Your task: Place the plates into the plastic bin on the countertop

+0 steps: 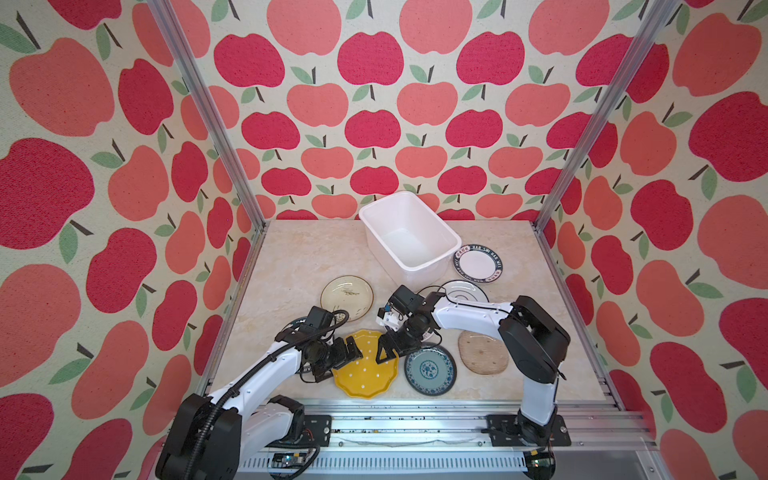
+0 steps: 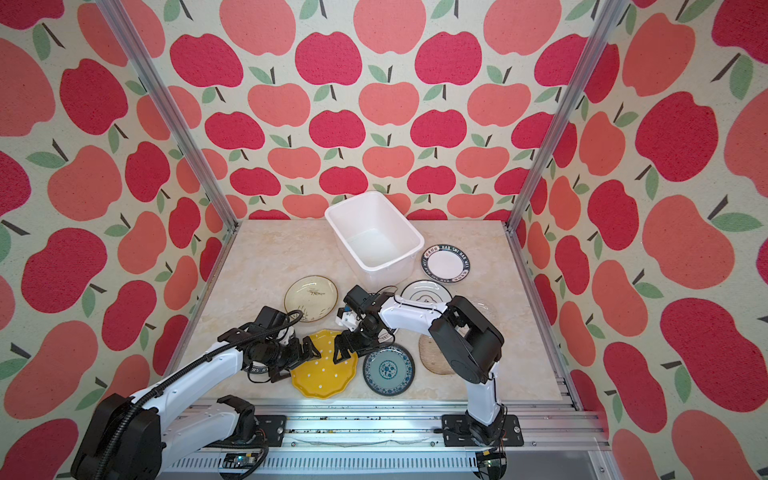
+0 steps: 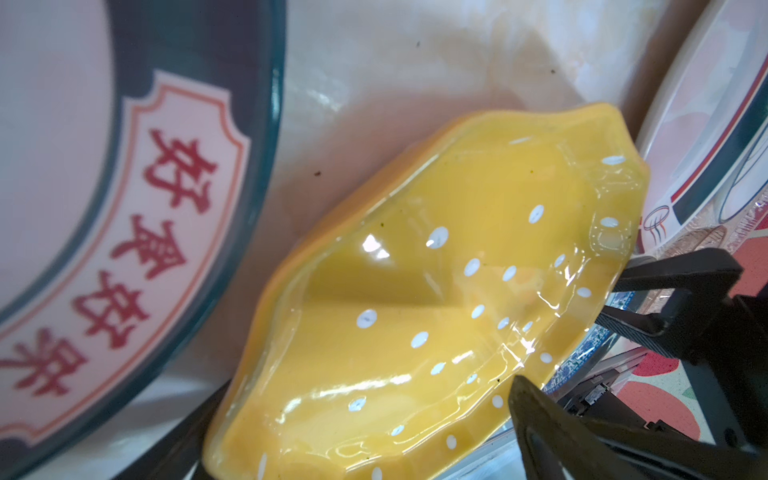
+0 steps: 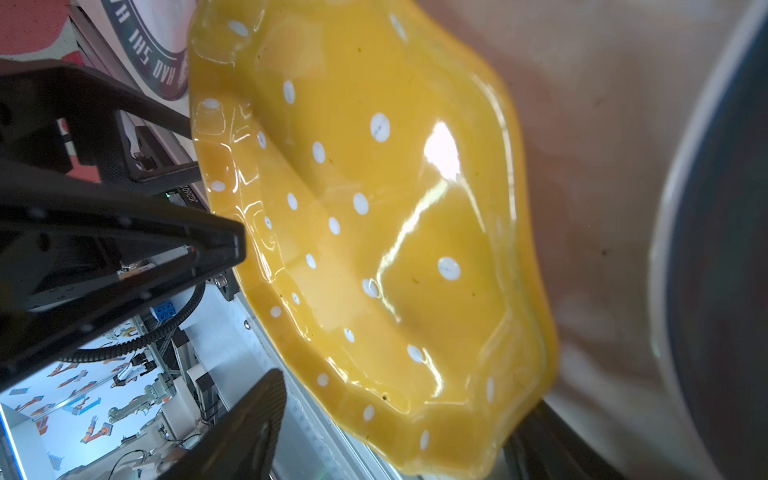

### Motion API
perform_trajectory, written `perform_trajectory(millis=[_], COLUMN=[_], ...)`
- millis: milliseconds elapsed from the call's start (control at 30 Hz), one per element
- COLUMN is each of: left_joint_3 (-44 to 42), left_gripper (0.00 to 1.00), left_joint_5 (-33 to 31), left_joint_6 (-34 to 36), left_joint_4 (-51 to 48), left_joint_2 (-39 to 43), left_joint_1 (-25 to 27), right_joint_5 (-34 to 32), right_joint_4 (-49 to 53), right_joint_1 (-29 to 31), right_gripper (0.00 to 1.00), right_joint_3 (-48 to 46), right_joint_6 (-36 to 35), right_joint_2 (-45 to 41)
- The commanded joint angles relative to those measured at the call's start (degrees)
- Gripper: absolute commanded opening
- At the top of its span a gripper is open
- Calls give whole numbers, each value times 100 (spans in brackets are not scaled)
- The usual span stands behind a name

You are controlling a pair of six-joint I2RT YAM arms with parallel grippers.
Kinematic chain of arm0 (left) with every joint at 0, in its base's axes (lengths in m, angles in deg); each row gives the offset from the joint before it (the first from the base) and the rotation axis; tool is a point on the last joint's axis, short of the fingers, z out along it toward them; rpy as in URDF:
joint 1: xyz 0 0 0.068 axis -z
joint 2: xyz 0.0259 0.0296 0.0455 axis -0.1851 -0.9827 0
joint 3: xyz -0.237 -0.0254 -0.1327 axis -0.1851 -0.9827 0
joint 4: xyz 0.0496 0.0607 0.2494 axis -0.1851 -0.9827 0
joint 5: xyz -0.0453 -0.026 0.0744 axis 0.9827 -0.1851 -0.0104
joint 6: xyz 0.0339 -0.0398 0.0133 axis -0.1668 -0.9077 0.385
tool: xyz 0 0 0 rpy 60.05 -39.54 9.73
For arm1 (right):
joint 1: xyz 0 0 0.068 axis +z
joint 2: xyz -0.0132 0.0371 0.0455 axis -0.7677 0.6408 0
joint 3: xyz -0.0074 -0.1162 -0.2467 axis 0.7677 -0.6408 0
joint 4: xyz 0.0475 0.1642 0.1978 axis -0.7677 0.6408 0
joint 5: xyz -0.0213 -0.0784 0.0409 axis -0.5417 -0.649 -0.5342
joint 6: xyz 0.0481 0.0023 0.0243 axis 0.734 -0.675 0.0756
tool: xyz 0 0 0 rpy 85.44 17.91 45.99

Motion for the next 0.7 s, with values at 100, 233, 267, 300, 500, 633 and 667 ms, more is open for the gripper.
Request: perform_trajectory(millis=[100, 233, 267, 300, 500, 633, 667], left_joint_3=[7, -2, -1, -2, -2, -2, -2], left_gripper=[99, 99, 99, 99, 99, 99, 99], left_joint_5=[-3, -10, -8, -11, 6, 4, -8], left_joint_6=[226, 225, 220, 233, 253, 261, 262], left_joint_4=[318, 315, 325, 326, 316, 305, 300], left_joint_2=[-101, -76, -75, -78, -73, -54, -54], left_joint_1=[-1, -8, -12, -7, -16, -23, -24], right_joint_5=[571, 537, 522, 507, 491, 491, 491], right_joint_4=[-1001, -1023, -1006, -996, -1142, -1203, -1203], right_joint_1=[35, 35, 44, 52, 97, 109, 114], right_gripper=[79, 76, 75, 74, 68, 63, 63], right_joint_3=[-89, -54, -50, -41, -47, 14, 33], right_joint_6=[-12, 59, 64, 73, 190, 244, 243], right_joint_2=[-638, -627, -597, -576, -467, -415, -386])
